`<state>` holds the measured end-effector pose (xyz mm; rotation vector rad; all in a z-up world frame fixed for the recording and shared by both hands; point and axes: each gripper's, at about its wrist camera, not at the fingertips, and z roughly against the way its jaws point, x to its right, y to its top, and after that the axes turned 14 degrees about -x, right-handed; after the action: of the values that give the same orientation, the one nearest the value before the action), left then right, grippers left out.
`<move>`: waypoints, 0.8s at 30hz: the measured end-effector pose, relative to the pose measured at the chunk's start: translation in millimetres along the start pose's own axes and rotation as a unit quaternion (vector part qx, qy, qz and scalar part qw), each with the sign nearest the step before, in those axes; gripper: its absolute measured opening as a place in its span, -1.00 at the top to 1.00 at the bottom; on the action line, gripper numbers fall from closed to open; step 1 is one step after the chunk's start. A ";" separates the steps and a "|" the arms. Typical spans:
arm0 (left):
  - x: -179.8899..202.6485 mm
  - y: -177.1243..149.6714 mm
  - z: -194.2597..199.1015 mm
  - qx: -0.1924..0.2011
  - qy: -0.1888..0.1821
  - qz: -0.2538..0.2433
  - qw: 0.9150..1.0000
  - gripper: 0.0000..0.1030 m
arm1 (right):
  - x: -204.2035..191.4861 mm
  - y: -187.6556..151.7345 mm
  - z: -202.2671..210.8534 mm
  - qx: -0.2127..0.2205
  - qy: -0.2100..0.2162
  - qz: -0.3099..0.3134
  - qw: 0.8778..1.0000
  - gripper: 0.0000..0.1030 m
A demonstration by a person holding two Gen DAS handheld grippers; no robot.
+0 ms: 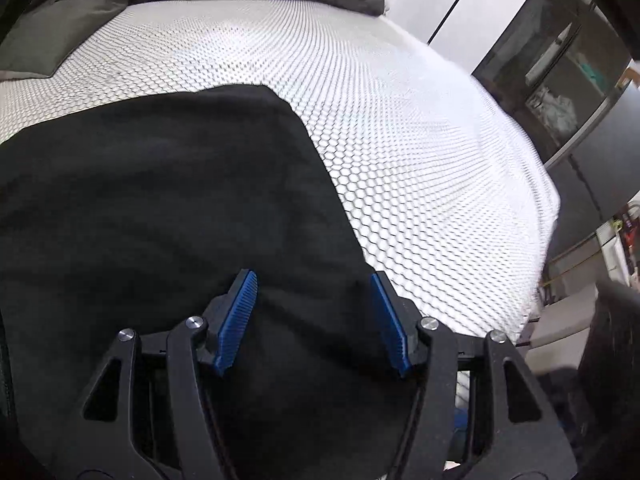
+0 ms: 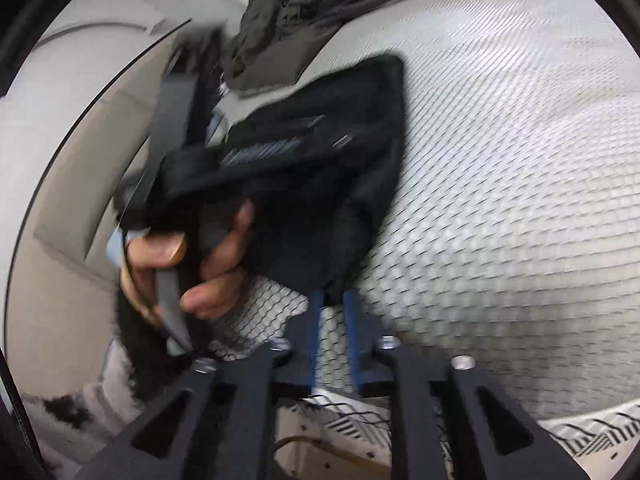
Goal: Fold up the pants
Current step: 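Grasp the edge of the black pants with the right gripper and lift it, then open the right gripper and lay the pants edge back down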
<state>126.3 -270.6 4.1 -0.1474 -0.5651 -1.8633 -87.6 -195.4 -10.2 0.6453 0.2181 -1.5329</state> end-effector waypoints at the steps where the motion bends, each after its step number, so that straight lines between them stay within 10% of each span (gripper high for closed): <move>1: -0.7 -4.3 5.3 0.006 0.001 -0.002 1.000 -0.06 | 1.8 3.5 3.8 0.013 0.005 -0.004 1.000 0.54; 6: -4.9 -3.9 -7.6 -0.002 0.022 -0.007 1.000 -0.06 | 11.7 25.8 -17.2 0.011 0.037 -0.036 0.999 0.54; 9: -4.8 -6.8 -13.1 0.006 0.038 -0.014 0.999 -0.06 | 12.5 33.9 -34.8 0.005 0.040 -0.046 0.998 0.93; 17: 3.1 -19.9 -8.3 0.006 0.033 -0.012 0.999 -0.06 | 16.2 21.0 -26.4 -0.047 0.059 -0.039 0.996 0.91; 24: 6.3 -77.0 34.3 0.026 0.025 -0.069 0.997 -0.15 | 21.5 17.1 30.0 0.017 0.024 -0.016 0.999 -0.04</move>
<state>47.6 -240.7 12.7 -0.0275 -0.6002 -1.9790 -77.7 -230.7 7.4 0.7093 0.2401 -1.5562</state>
